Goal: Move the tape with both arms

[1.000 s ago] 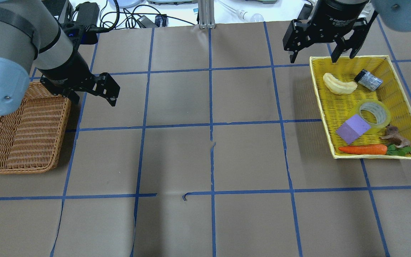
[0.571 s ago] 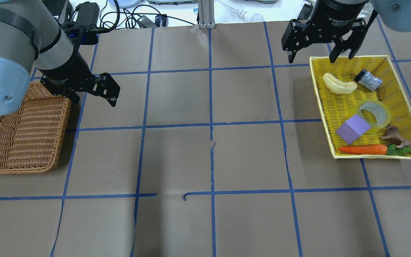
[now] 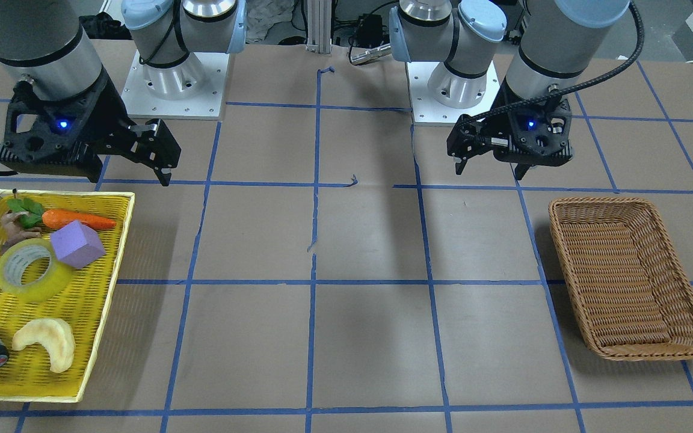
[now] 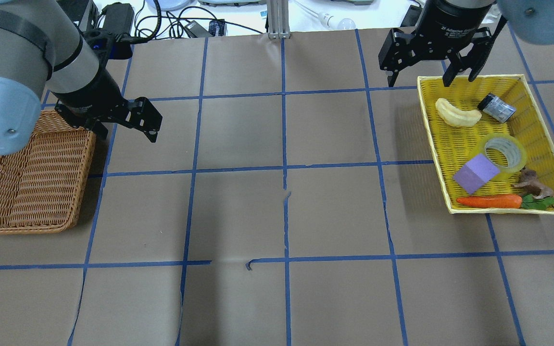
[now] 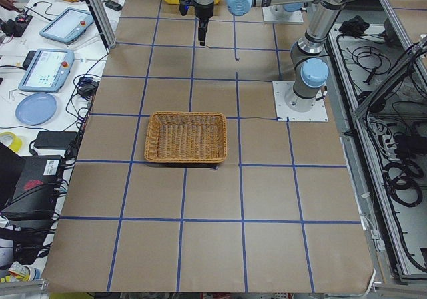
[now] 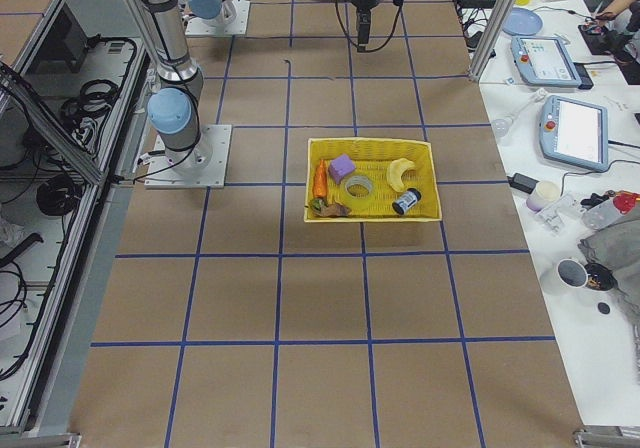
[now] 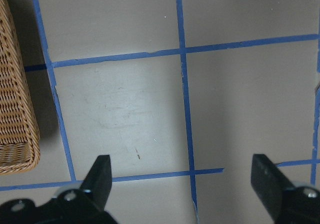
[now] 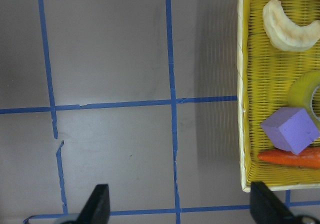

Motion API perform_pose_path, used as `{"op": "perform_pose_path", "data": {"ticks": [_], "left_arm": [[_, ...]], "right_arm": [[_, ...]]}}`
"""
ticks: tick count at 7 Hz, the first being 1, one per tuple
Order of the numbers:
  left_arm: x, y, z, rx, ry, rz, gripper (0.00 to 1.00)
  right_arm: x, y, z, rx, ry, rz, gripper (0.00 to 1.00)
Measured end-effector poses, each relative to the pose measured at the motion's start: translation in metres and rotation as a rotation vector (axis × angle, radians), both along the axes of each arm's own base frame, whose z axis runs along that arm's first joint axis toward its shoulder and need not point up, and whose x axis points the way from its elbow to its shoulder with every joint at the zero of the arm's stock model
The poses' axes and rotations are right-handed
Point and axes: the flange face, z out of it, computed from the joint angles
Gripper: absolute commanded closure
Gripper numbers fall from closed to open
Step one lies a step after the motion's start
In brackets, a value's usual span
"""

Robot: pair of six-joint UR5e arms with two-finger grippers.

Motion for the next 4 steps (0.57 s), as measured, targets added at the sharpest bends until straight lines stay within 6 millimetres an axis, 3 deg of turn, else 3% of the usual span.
{"op": "perform_pose_path", "data": {"ticks": [2,3,4], "left_arm": [[0.0,0.0,0.0,-0.001,0.0,0.001,0.0],[0.0,-0.001,0.0,-0.003,0.001,0.001,0.0],[0.0,-0.001,0.001,-0.005,0.001,-0.001,0.0]], "right_arm": [[-0.006,-0.004,0.0,0.0,0.002,0.022,0.0],[-0.015,-0.007,0.0,-0.003,0.008,0.077,0.0],[-0.037,-0.012,-0.001,-0.005,0.01,0.155,0.0]]}}
